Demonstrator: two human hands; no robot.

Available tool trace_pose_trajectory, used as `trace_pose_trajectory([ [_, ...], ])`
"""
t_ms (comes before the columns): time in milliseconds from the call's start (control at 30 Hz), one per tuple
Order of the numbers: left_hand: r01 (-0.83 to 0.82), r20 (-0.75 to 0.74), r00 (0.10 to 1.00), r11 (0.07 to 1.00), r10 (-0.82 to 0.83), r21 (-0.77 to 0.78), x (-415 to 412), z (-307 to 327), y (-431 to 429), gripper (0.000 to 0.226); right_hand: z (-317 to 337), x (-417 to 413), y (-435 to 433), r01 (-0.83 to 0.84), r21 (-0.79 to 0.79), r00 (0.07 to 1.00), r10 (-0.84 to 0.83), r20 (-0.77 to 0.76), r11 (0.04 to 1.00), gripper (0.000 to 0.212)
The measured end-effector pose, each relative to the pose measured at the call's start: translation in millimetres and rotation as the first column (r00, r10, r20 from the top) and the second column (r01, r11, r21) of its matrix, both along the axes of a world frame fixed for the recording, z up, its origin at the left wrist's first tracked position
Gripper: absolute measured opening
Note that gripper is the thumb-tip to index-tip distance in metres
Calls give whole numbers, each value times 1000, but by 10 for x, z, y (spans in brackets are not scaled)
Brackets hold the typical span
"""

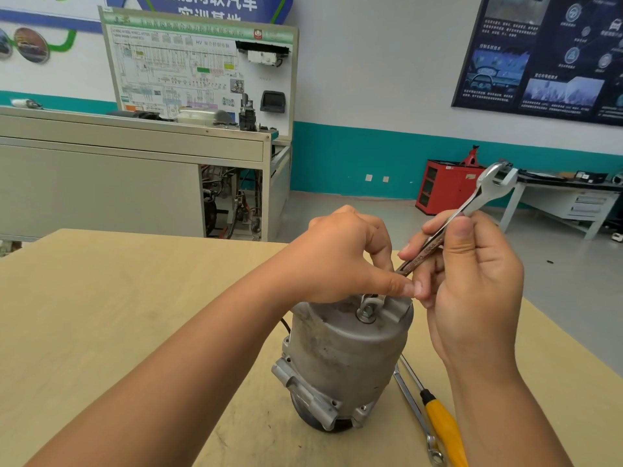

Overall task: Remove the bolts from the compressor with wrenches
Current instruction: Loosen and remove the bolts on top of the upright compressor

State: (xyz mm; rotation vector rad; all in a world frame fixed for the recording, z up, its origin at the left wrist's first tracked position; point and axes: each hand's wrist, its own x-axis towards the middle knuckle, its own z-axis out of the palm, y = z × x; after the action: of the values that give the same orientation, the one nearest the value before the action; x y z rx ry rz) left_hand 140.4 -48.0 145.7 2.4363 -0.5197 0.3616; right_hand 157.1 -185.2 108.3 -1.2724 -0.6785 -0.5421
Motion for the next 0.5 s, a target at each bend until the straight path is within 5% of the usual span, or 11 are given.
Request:
trace_pose_trajectory([
  [500,41,9,999,988,-40,-152,8,-126,64,25,93,81,36,-231,-97,973,231,-12,968,26],
])
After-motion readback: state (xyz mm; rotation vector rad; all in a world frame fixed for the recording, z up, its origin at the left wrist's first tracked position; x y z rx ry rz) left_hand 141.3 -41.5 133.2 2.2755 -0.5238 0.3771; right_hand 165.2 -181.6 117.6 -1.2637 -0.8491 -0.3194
